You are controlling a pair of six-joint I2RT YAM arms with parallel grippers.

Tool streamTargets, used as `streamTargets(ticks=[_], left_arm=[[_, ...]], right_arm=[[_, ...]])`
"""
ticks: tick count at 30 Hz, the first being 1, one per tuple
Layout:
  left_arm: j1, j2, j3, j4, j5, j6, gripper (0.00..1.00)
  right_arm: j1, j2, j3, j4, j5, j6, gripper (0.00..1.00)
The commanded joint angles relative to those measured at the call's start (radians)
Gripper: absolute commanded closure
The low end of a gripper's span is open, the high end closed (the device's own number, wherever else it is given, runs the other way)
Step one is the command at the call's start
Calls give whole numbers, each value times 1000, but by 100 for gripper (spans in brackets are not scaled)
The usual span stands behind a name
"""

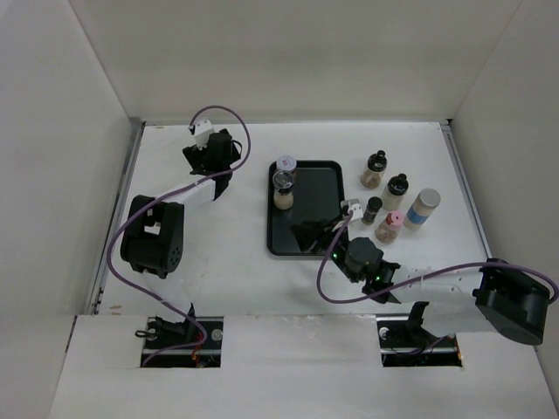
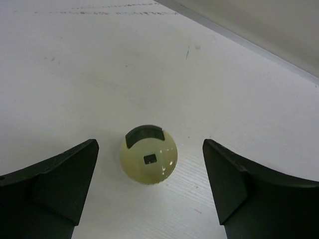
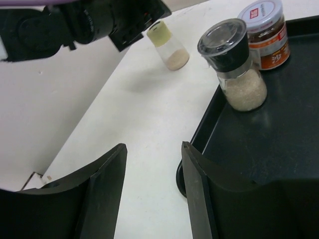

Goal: Organize the condiment bottles

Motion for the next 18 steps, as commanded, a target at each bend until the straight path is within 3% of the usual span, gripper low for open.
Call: streamTargets(ticks=[1, 5, 6, 8, 10, 18], left_arm=[[24, 39, 75, 14, 43, 21, 17], [30, 58, 76, 9, 60, 15, 28], [30, 61, 75, 8, 60, 15, 34], [26, 47, 57, 14, 49, 15, 55], [16, 16, 24, 24, 26, 11, 67], [-189, -290, -239, 52, -80, -5, 74]], right_arm=[[13, 16, 49, 20, -29, -20, 45], [19, 13, 52, 18, -23, -23, 44], [19, 15, 49, 23, -21, -23, 44], [19, 15, 46, 20, -21, -17, 44], [19, 6, 45, 20, -20, -20, 43], [10, -30, 20, 27, 11, -15, 32]])
